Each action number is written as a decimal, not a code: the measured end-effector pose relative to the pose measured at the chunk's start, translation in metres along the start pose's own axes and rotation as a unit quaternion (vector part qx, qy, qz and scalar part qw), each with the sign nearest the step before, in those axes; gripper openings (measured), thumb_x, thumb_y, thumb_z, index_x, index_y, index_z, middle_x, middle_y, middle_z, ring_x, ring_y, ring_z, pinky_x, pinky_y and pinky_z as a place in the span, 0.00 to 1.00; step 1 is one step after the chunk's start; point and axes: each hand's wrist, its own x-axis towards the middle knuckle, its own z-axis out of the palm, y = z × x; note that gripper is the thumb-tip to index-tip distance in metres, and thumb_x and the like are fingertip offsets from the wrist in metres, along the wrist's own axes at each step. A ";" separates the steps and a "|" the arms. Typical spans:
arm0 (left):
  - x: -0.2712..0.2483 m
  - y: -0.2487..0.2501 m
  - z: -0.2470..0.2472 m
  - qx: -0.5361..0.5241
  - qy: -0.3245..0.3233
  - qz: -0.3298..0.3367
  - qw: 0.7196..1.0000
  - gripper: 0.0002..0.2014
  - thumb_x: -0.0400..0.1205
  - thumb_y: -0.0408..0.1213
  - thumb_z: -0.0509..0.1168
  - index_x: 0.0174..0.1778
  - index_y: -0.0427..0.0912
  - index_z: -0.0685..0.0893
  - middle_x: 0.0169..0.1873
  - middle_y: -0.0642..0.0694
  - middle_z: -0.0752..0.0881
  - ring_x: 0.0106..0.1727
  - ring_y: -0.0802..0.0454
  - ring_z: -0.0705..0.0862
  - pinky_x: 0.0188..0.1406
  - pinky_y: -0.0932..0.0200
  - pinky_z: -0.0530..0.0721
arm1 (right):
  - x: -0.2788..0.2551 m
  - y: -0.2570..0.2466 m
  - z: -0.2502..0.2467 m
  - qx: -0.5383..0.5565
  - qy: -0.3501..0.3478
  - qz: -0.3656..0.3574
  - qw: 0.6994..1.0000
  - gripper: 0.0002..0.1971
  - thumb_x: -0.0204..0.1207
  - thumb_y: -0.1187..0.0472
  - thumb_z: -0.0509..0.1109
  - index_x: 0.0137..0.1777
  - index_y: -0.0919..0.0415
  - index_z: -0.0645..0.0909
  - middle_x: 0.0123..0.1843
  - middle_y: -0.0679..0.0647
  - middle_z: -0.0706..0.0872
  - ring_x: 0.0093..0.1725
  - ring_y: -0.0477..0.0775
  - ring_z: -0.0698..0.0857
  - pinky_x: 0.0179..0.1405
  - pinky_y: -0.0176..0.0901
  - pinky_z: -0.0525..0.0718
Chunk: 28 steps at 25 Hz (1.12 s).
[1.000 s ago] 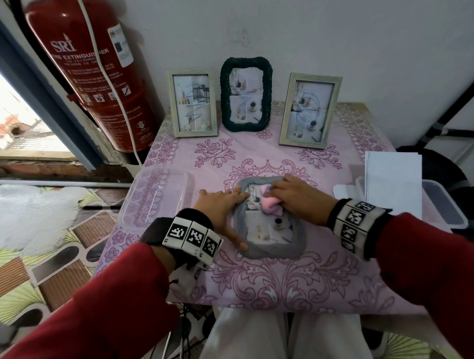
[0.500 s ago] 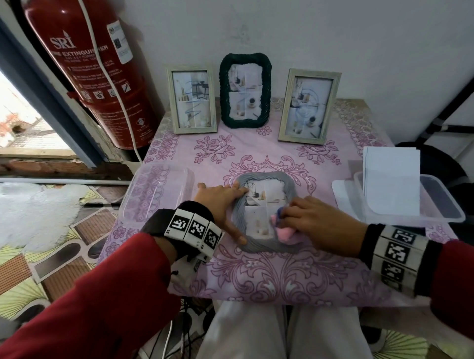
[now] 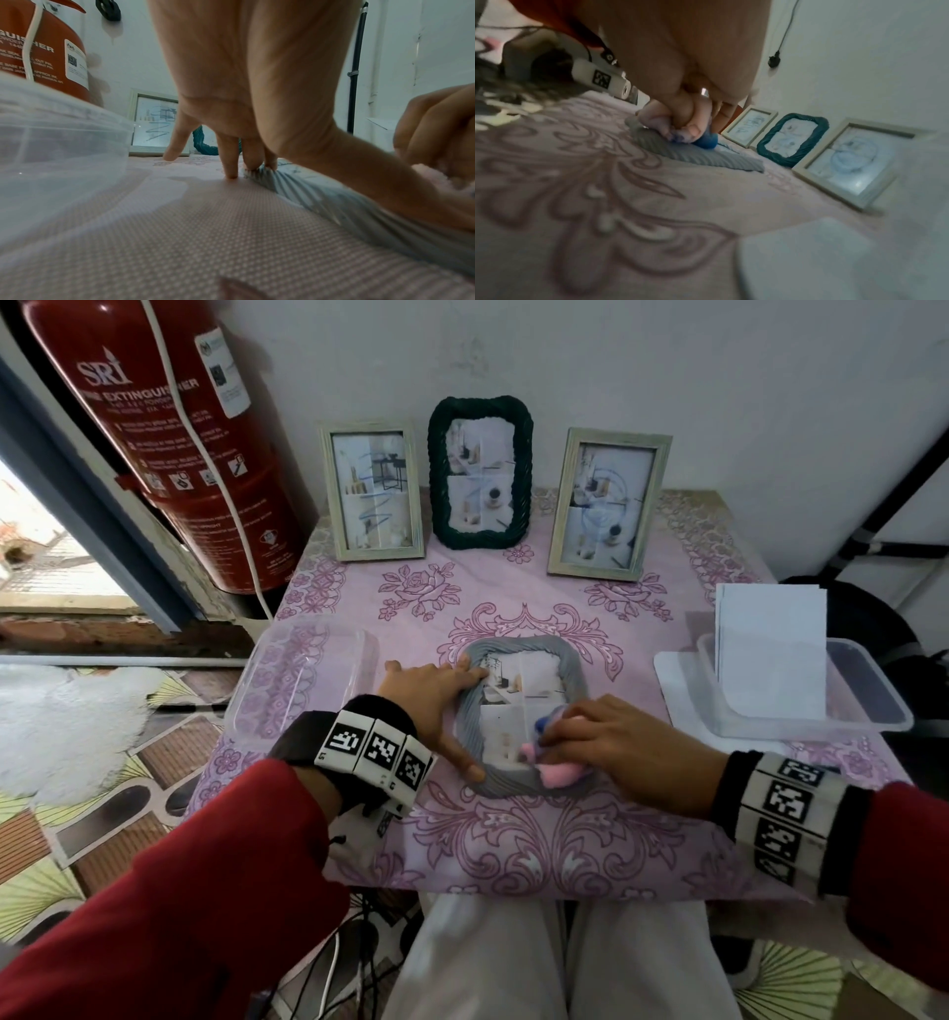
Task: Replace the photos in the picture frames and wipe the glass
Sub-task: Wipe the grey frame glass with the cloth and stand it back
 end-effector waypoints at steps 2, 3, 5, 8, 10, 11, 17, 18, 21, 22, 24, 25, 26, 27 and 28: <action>0.000 0.000 0.000 -0.002 0.000 0.001 1.000 0.62 0.51 0.72 0.73 0.80 0.57 0.54 0.75 0.50 0.71 0.70 0.46 0.75 0.69 0.35 0.65 | -0.005 0.010 -0.010 -0.070 -0.006 -0.007 0.998 0.24 0.71 0.66 0.53 0.60 0.51 0.84 0.61 0.49 0.86 0.58 0.56 0.85 0.54 0.48 0.82; 0.000 0.000 0.000 -0.003 -0.002 0.000 1.000 0.62 0.51 0.72 0.73 0.80 0.57 0.54 0.75 0.50 0.71 0.70 0.46 0.75 0.69 0.35 0.65 | -0.004 0.014 -0.015 -0.087 -0.021 -0.004 0.996 0.27 0.69 0.66 0.48 0.60 0.51 0.83 0.61 0.49 0.86 0.58 0.57 0.84 0.55 0.49 0.82; 0.000 0.001 -0.001 0.001 0.000 -0.001 1.000 0.63 0.51 0.72 0.73 0.80 0.56 0.54 0.74 0.50 0.72 0.70 0.45 0.75 0.68 0.35 0.65 | 0.003 0.020 -0.018 -0.088 -0.041 0.014 0.995 0.31 0.70 0.64 0.41 0.65 0.51 0.80 0.66 0.49 0.82 0.64 0.57 0.80 0.61 0.49 0.76; 0.000 0.003 -0.002 0.007 0.003 -0.001 1.000 0.63 0.51 0.71 0.74 0.80 0.55 0.55 0.74 0.50 0.72 0.70 0.47 0.74 0.69 0.36 0.65 | 0.019 0.012 -0.005 -0.047 -0.035 0.037 0.998 0.25 0.77 0.65 0.49 0.71 0.50 0.74 0.72 0.46 0.76 0.70 0.54 0.71 0.66 0.42 0.62; -0.001 0.003 -0.002 0.008 0.002 -0.001 1.000 0.63 0.51 0.70 0.74 0.80 0.55 0.54 0.75 0.50 0.71 0.71 0.47 0.74 0.70 0.35 0.66 | 0.021 -0.002 0.001 0.012 -0.018 0.028 0.999 0.18 0.79 0.62 0.59 0.68 0.53 0.78 0.69 0.49 0.79 0.68 0.55 0.74 0.67 0.46 0.68; -0.001 0.003 -0.002 0.007 0.000 -0.002 1.000 0.62 0.52 0.70 0.74 0.81 0.55 0.54 0.75 0.50 0.71 0.71 0.46 0.74 0.70 0.34 0.66 | 0.017 -0.006 0.003 0.034 -0.003 0.012 0.999 0.16 0.79 0.61 0.61 0.65 0.55 0.81 0.66 0.50 0.82 0.67 0.57 0.76 0.66 0.48 0.72; -0.005 -0.001 0.000 -0.023 -0.014 0.003 1.000 0.61 0.55 0.70 0.73 0.81 0.56 0.50 0.77 0.48 0.68 0.69 0.44 0.76 0.71 0.35 0.67 | 0.014 0.022 -0.002 -0.038 -0.025 0.035 0.998 0.23 0.77 0.67 0.57 0.71 0.54 0.74 0.70 0.51 0.78 0.67 0.56 0.74 0.65 0.48 0.72; -0.006 -0.001 0.001 -0.029 -0.015 0.005 0.999 0.61 0.56 0.70 0.73 0.81 0.57 0.49 0.78 0.47 0.66 0.69 0.44 0.76 0.71 0.34 0.67 | 0.022 0.028 -0.003 -0.056 -0.031 0.051 0.997 0.23 0.78 0.65 0.55 0.73 0.54 0.71 0.71 0.51 0.77 0.67 0.55 0.72 0.66 0.47 0.71; -0.006 -0.001 0.001 -0.037 -0.015 0.006 0.999 0.61 0.55 0.69 0.74 0.81 0.57 0.49 0.78 0.47 0.66 0.69 0.44 0.76 0.71 0.34 0.67 | 0.057 0.040 -0.001 -0.069 -0.017 0.106 0.992 0.21 0.81 0.61 0.56 0.74 0.55 0.69 0.72 0.51 0.74 0.67 0.53 0.70 0.67 0.43 0.67; -0.005 -0.001 0.000 -0.037 -0.014 0.005 0.999 0.62 0.55 0.69 0.74 0.81 0.57 0.49 0.77 0.48 0.68 0.69 0.44 0.76 0.71 0.35 0.67 | 0.068 0.041 -0.002 -0.065 -0.015 0.117 0.991 0.20 0.81 0.60 0.56 0.74 0.55 0.69 0.72 0.51 0.74 0.66 0.53 0.70 0.66 0.43 0.65; -0.004 0.000 0.000 -0.027 -0.008 0.003 1.000 0.62 0.54 0.70 0.74 0.81 0.57 0.49 0.76 0.49 0.69 0.68 0.45 0.76 0.70 0.36 0.68 | 0.084 0.037 -0.001 -0.052 -0.021 0.122 0.991 0.20 0.80 0.60 0.59 0.72 0.54 0.71 0.71 0.51 0.74 0.67 0.54 0.69 0.64 0.44 0.65; -0.004 0.000 0.001 -0.020 -0.004 0.000 1.000 0.63 0.53 0.71 0.74 0.81 0.57 0.50 0.76 0.49 0.69 0.69 0.45 0.76 0.69 0.36 0.68 | 0.088 0.032 -0.001 -0.050 -0.029 0.115 0.992 0.21 0.78 0.60 0.61 0.72 0.53 0.71 0.71 0.50 0.74 0.68 0.54 0.69 0.66 0.45 0.66; -0.004 0.000 0.001 -0.016 -0.002 -0.002 1.000 0.63 0.53 0.71 0.74 0.81 0.57 0.50 0.76 0.50 0.69 0.69 0.46 0.76 0.69 0.36 0.67 | 0.087 0.026 0.000 -0.047 -0.037 0.101 0.993 0.22 0.77 0.59 0.63 0.72 0.53 0.72 0.71 0.49 0.74 0.68 0.53 0.69 0.67 0.46 0.66; -0.004 0.001 0.001 -0.017 -0.001 -0.004 1.000 0.63 0.52 0.71 0.74 0.81 0.56 0.51 0.76 0.50 0.70 0.69 0.46 0.76 0.69 0.35 0.67 | 0.082 0.019 0.001 -0.038 -0.040 0.079 0.995 0.23 0.76 0.59 0.65 0.72 0.53 0.72 0.71 0.49 0.74 0.68 0.53 0.70 0.67 0.47 0.66; -0.003 0.001 0.000 -0.017 -0.002 -0.005 1.000 0.63 0.52 0.70 0.74 0.81 0.56 0.52 0.76 0.51 0.70 0.70 0.46 0.75 0.69 0.35 0.67 | 0.076 0.011 0.003 -0.023 -0.040 0.056 0.997 0.22 0.76 0.58 0.64 0.71 0.53 0.73 0.71 0.48 0.75 0.68 0.53 0.70 0.66 0.47 0.66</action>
